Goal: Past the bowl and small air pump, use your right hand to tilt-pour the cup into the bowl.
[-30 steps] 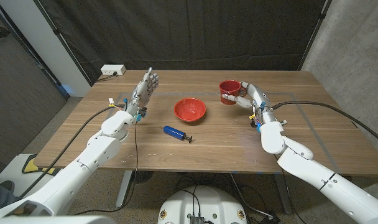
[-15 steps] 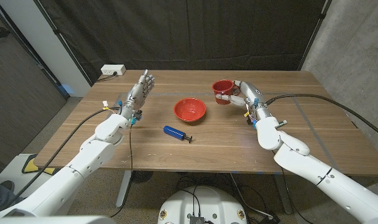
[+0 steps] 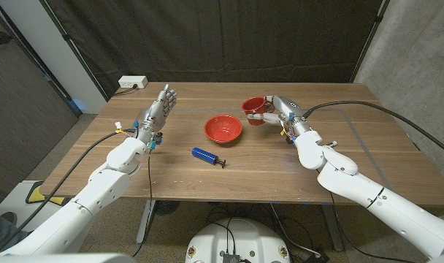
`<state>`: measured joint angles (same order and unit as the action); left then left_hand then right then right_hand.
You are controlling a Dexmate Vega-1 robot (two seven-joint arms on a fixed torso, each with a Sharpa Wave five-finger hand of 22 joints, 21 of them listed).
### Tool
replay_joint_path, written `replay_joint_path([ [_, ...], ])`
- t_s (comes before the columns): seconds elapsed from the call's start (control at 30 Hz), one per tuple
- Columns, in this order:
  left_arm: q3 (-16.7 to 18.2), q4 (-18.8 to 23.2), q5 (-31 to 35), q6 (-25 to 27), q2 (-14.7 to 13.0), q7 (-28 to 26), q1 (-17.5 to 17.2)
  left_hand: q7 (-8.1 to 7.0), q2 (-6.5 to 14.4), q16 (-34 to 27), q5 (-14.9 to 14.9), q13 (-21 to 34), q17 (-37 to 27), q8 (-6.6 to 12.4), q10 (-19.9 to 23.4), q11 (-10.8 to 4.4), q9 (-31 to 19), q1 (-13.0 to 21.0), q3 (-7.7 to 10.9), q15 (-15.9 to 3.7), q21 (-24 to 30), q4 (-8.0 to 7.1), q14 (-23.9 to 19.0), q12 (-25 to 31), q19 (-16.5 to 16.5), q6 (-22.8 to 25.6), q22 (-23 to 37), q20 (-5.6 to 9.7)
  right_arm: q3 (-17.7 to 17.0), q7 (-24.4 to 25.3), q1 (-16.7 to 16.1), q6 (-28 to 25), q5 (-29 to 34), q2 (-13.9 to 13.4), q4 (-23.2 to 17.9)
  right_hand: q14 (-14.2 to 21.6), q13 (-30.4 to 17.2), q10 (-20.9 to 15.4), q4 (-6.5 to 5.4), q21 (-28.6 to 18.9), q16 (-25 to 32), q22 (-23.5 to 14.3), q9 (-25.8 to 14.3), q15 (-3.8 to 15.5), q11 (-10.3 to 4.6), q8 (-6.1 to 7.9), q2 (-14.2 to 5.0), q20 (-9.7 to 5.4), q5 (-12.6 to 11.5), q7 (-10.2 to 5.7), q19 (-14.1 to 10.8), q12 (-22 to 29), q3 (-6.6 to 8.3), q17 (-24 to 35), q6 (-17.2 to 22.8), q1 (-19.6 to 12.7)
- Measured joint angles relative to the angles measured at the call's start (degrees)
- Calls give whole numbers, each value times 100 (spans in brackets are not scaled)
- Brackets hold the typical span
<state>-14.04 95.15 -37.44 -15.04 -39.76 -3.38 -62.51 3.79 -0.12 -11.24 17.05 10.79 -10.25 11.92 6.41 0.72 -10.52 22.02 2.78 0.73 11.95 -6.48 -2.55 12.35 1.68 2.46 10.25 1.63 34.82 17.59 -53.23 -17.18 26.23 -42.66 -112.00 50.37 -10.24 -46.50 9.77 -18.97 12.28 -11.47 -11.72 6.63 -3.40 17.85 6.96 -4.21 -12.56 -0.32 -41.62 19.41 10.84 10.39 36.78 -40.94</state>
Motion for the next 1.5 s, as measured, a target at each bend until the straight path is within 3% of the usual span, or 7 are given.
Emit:
replay_joint_path([
  [0.77,-311,-223,3,194,132,228,304,0,38,23,0,0,0,-9,0,0,-27,38,-23,0,0,24,0,-35,-1,0,0,0,449,-615,501,-257,1042,-130,5,-16,-5,-4,0,39,-65,0,-11,-7,-2,-38,16,0,82,-20,44,-44,0,1,18,-16],
  [1.1,-322,-136,27,195,108,228,285,0,38,23,0,0,0,-9,0,0,-30,38,-23,0,0,23,0,-35,-1,0,0,0,507,-821,589,-276,1327,-100,40,-33,0,-52,0,39,-88,0,-15,-9,-31,-54,16,32,83,-42,75,-88,0,2,39,-16],
  [1.5,-234,64,79,123,75,52,119,0,68,23,0,0,0,-9,9,9,-29,68,-23,23,0,23,-22,-35,-51,41,0,-69,700,-1145,913,-185,1564,24,207,-95,-5,-85,0,88,-88,28,-13,-8,-25,-70,29,12,126,-19,95,-110,0,2,81,-30],
])
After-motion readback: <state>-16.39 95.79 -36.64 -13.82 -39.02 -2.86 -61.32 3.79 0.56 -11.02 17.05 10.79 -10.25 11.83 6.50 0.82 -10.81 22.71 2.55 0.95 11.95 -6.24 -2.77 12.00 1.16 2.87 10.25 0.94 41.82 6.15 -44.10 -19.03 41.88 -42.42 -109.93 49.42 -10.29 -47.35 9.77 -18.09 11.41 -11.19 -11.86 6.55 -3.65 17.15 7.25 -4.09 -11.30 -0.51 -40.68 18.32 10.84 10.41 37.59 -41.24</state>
